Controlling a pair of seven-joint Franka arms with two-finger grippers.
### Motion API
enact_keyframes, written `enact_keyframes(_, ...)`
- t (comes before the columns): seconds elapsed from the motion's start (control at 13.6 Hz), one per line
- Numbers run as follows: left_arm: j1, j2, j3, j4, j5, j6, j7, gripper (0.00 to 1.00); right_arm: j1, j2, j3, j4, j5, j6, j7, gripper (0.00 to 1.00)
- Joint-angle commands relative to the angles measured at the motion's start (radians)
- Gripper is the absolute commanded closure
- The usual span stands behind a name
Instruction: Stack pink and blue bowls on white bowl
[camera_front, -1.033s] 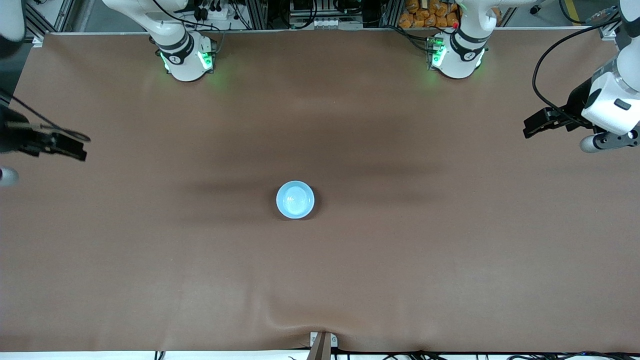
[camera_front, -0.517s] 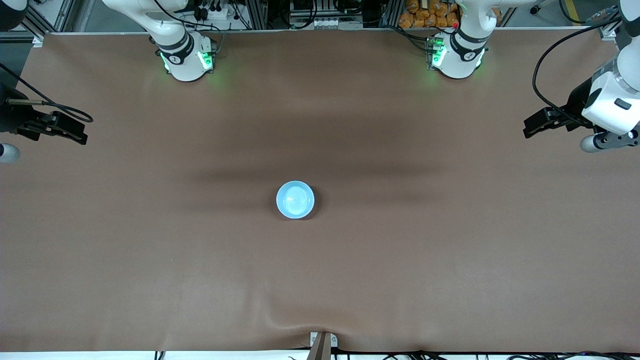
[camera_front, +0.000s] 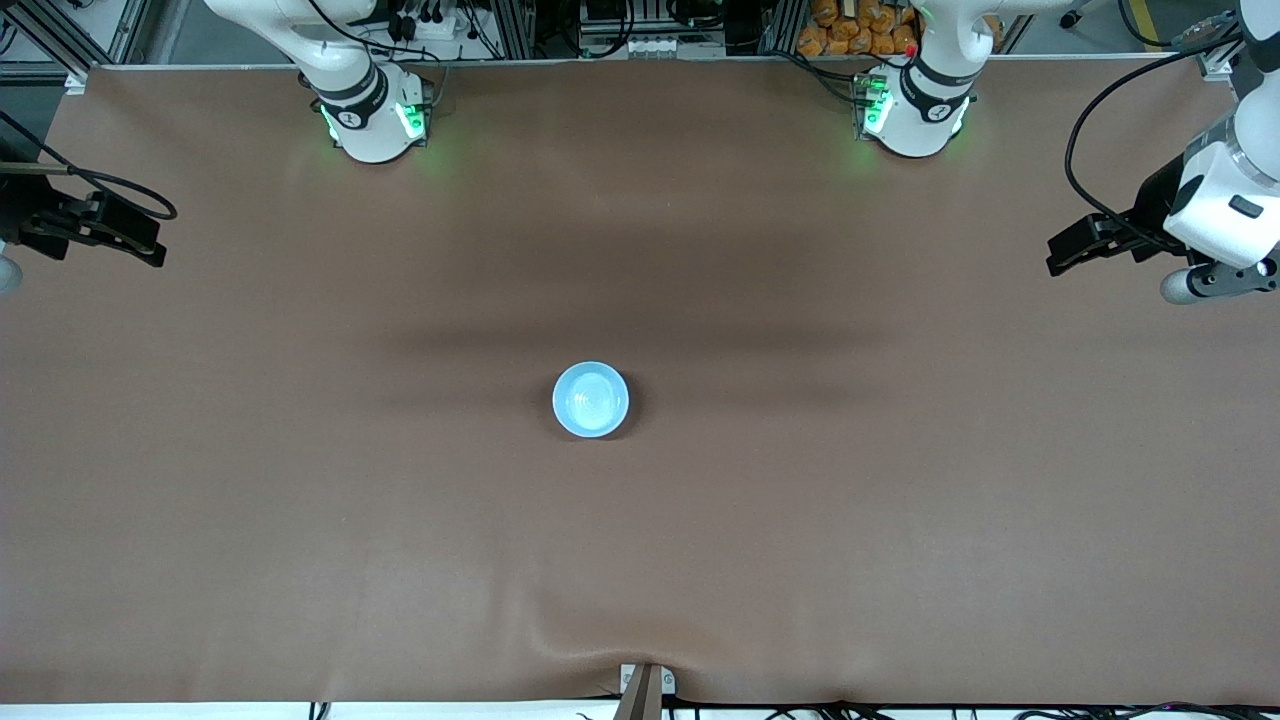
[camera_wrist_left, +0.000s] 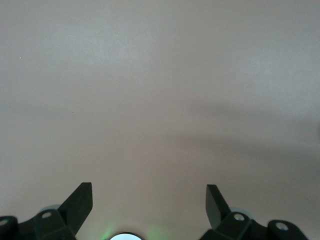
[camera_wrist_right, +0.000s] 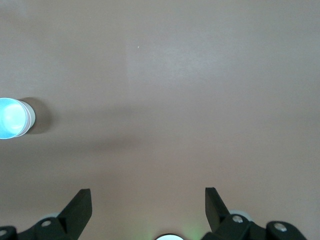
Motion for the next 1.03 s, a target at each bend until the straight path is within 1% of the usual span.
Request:
enact_keyframes(0.0,0.002,-0.029,-0.018,-0.018,0.008,0.008,0.006,0.0,-0.013,-0.132,-0.011,-0.181,0.031,0.092,-0.062,0.0)
enact_keyframes(0.07,0.005,-0.029,-0.03,-0.015,0.008,0.008,0.006,0.0,-0.015,-0.161,-0.011,-0.229,0.031,0.129,-0.064,0.0)
enact_keyframes(0.15,0.004,-0.027,-0.032,-0.015,0.007,0.008,0.005,0.0,-0.012,-0.168,-0.011,-0.237,0.031,0.132,-0.064,0.0)
enact_keyframes(0.3,-0.005,-0.018,-0.052,-0.014,0.005,0.01,0.004,0.0,-0.007,-0.166,-0.011,-0.234,0.031,0.135,-0.064,0.0)
enact_keyframes(0.52,-0.01,0.032,-0.127,-0.011,0.005,0.075,-0.031,0.0,0.0,-0.16,-0.011,-0.22,0.02,0.137,-0.065,0.0)
enact_keyframes(0.66,-0.012,0.066,-0.158,-0.011,0.007,0.117,-0.049,0.0,0.01,-0.159,-0.012,-0.215,0.018,0.137,-0.065,0.0)
enact_keyframes(0.96,-0.006,0.129,-0.161,0.049,0.011,0.131,-0.026,0.0,0.011,-0.159,-0.012,-0.215,0.018,0.14,-0.065,0.0)
